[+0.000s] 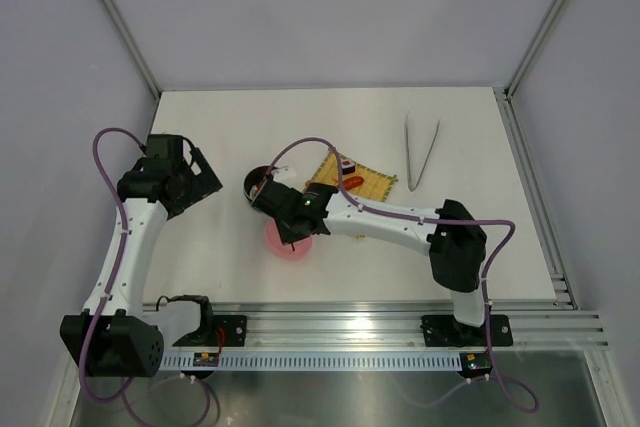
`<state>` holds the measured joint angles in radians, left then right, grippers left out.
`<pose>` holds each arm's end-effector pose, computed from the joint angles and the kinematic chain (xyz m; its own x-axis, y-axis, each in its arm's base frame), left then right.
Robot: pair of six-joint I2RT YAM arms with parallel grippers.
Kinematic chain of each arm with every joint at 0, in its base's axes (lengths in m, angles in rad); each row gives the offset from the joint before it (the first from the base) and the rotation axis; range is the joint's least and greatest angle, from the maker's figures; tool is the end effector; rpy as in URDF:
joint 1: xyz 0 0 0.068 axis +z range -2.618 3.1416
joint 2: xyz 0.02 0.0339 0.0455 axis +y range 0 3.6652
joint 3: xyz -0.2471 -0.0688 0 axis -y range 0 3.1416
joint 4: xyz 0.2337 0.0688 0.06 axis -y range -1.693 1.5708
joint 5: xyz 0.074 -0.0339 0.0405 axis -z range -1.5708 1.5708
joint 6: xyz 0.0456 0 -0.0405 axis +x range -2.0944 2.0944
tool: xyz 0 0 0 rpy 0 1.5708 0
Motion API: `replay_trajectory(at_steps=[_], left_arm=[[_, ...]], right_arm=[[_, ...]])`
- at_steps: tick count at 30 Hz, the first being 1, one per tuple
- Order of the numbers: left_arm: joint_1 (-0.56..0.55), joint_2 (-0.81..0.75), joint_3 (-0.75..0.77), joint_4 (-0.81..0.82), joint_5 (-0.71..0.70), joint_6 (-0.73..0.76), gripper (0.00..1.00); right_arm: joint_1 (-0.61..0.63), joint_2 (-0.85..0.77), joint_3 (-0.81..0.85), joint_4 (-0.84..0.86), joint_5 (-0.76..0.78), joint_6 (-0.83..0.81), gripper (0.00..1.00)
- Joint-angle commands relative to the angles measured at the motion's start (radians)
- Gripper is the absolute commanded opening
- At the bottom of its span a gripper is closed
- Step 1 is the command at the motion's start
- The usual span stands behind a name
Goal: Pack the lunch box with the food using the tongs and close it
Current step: Place the box lid at the center of the board, then pick up the box lid from the center of the board.
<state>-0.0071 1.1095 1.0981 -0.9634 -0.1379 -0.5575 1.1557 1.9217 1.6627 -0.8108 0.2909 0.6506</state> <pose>0.2113 0.0048 0.2935 -0.6652 -0.5193 -0.5365 -0.4973 0.8441 -0.2004 0.1744 0.3633 0.2405 -0.7788 -0.3283 -0.5345 -0.4391 0.8938 0.0907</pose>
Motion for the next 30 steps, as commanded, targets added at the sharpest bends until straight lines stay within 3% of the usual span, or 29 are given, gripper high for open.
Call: replay_trajectory(at_steps=[1,4,6,9,15,22,30], left_arm=[[0.006,-0.037,-0.009,0.040,0.040,0.027,0.99],[0.007,-0.046,-0.004,0.023,0.031,0.028,0.99],[0.006,-0.053,-0.003,0.011,0.026,0.028,0.99],[0.006,-0.066,-0.010,0.002,0.024,0.027,0.99],[-0.030,-0.083,-0.035,-0.015,0.061,0.044,0.99],[-0.296,-0.047,-0.070,-0.026,0.003,-0.102,0.99],[-0.513,0.039,-0.190,0.122,0.138,-0.301,0.97]], right_arm=[[0.016,0.049,0.000,0.074,-0.038,0.020,0.00],[0.018,0.062,-0.018,0.108,-0.077,0.018,0.09],[0.019,0.037,-0.035,0.130,-0.091,0.021,0.36],[0.019,0.005,-0.060,0.144,-0.085,0.021,0.52],[0.013,-0.087,-0.110,0.137,-0.035,0.037,0.54],[-0.112,-0.312,-0.302,0.119,0.031,0.070,0.55],[-0.323,-0.541,-0.463,0.058,0.071,0.035,0.56]])
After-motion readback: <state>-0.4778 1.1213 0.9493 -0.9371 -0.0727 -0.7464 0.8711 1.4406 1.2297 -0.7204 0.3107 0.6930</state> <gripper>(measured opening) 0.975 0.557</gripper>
